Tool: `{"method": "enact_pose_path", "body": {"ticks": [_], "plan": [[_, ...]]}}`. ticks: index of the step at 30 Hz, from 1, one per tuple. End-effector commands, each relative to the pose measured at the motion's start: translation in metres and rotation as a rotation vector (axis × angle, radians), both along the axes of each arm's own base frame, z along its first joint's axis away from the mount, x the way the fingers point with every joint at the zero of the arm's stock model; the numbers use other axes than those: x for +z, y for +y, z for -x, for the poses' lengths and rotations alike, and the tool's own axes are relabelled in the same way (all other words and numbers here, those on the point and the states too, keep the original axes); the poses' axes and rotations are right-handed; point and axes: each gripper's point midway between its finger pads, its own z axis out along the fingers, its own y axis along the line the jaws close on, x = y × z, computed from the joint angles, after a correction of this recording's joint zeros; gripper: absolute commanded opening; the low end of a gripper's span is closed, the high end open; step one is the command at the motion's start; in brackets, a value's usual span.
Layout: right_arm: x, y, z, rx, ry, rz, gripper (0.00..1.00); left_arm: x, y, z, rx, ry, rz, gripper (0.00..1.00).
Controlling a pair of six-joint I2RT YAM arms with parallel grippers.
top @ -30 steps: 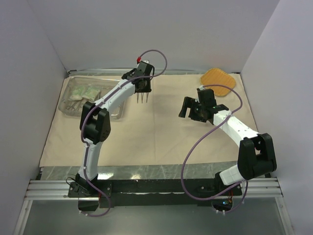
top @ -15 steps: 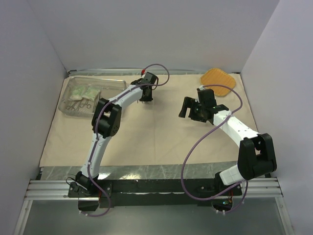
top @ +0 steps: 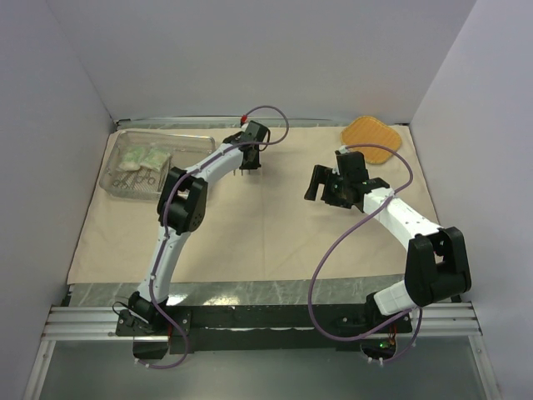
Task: Open and lay out the surgical kit
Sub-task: Adjust the medical item in the surgical kit.
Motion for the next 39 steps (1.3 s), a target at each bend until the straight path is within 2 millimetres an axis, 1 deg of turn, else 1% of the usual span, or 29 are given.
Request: {"method": "enact_pose_path", "body": {"ticks": [1,5,7,14,19,26,29,31,32,33,37,39], "plan": [[0.01,0.001,-0.003,0.011,-0.036,-0.007,1.0,0.002,-0.004,-0.01,0.014,-0.032,0.021,0.2],[0.01,0.002,-0.004,0.014,-0.038,-0.006,1.0,-0.007,-0.003,-0.008,0.018,-0.013,0.016,0.19],[0.01,0.001,-0.004,0.012,-0.034,-0.006,1.0,-0.009,-0.003,-0.008,0.02,-0.01,0.016,0.18],[0.009,0.002,-0.004,0.013,-0.034,-0.007,1.0,-0.006,0.001,-0.005,0.057,-0.012,0.017,0.15],[0.008,0.002,-0.004,0.013,-0.029,-0.008,1.0,-0.008,0.005,0.0,0.097,-0.001,0.019,0.13],[0.009,0.002,-0.005,0.015,-0.032,-0.009,1.0,-0.009,0.0,0.0,0.083,0.004,0.034,0.13],[0.008,0.002,-0.004,0.015,-0.031,-0.009,1.0,-0.008,-0.002,0.001,0.069,0.007,0.041,0.14],[0.008,0.002,-0.004,0.015,-0.032,-0.008,1.0,-0.008,-0.002,0.003,0.058,0.011,0.045,0.17],[0.008,0.002,-0.004,0.015,-0.032,-0.009,1.0,-0.006,-0.002,0.003,0.058,0.007,0.047,0.19],[0.008,0.002,-0.004,0.014,-0.032,-0.01,1.0,-0.005,-0.003,0.004,0.055,0.011,0.049,0.22],[0.009,0.002,-0.005,0.013,-0.036,-0.012,1.0,0.005,-0.003,0.007,0.05,0.01,0.059,0.27],[0.01,0.002,-0.005,0.012,-0.04,-0.01,1.0,0.015,-0.003,0.009,0.046,0.004,0.068,0.29]]}}
